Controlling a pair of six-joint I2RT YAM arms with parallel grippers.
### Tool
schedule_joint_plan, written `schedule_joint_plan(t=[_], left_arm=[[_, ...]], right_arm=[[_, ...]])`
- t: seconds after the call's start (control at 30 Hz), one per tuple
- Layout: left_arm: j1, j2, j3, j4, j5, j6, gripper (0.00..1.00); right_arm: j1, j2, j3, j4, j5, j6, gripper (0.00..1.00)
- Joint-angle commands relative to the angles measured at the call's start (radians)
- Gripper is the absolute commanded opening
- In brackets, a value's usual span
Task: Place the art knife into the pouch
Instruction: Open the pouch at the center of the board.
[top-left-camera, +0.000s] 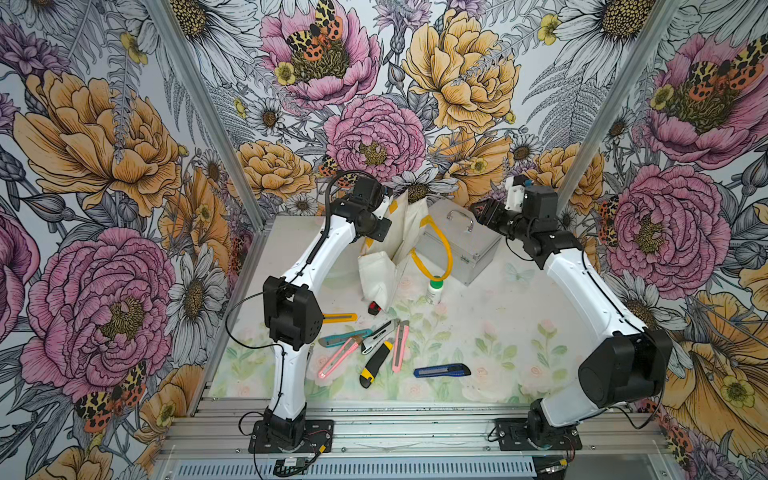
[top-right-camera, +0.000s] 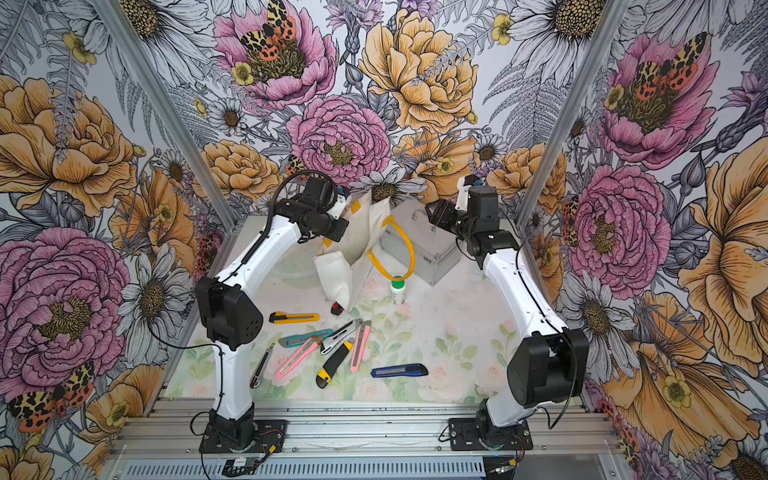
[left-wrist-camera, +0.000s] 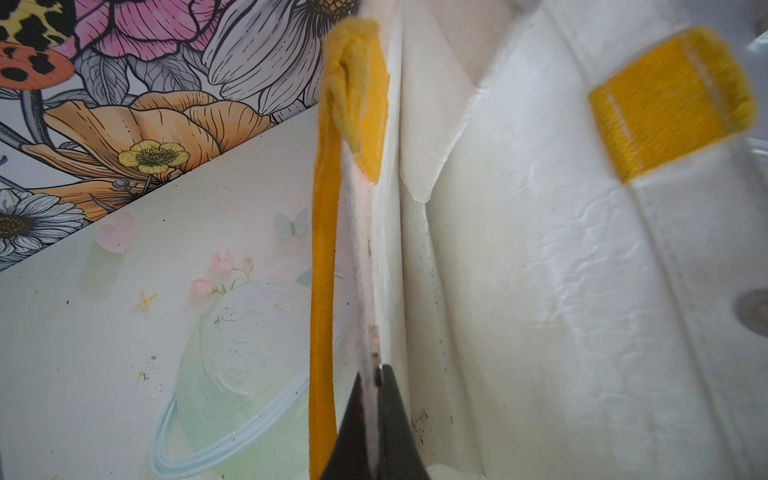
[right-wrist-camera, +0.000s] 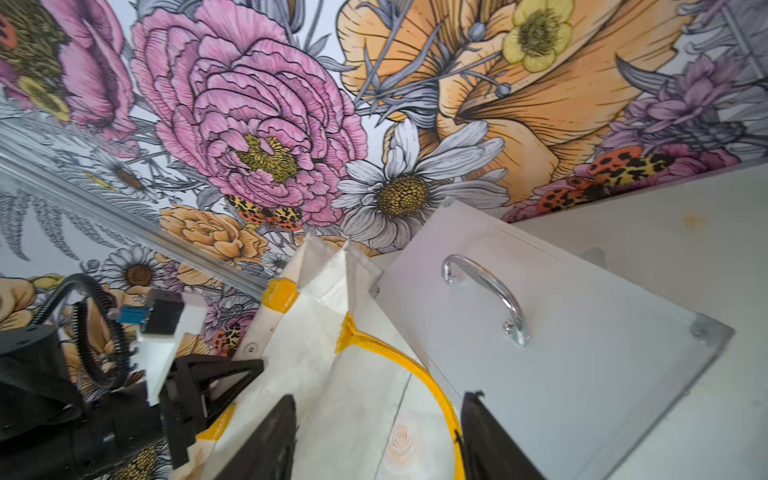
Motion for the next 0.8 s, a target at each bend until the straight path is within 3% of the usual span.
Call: schedule_joint_plan(t=[0.0,0.2,0.5,0.77], left_arm=[[-0.024,0.023,0.038,0.014,-0.021,-0.022,0.0],[-0.038,0.025,0.021,0.014,-0.019,-0.025,0.0],[-0.059,0.022,0.006,0.014,-0.018,-0.016,0.0],[-0.061,0.0,-0.031,0.016,-0.007,-0.013,0.0]], right_arm=[[0.053,0.073,0.023,0.002,-0.089,0.05,0.66],[0.172,0.154,0.019,0.002,-0.061,0.074,0.7],[0.213,0.258,0.08,0.002,-0.057,0.102,0.7],[0.231,0.349,0.145,-0.001,-0.038,0.141,0.6]])
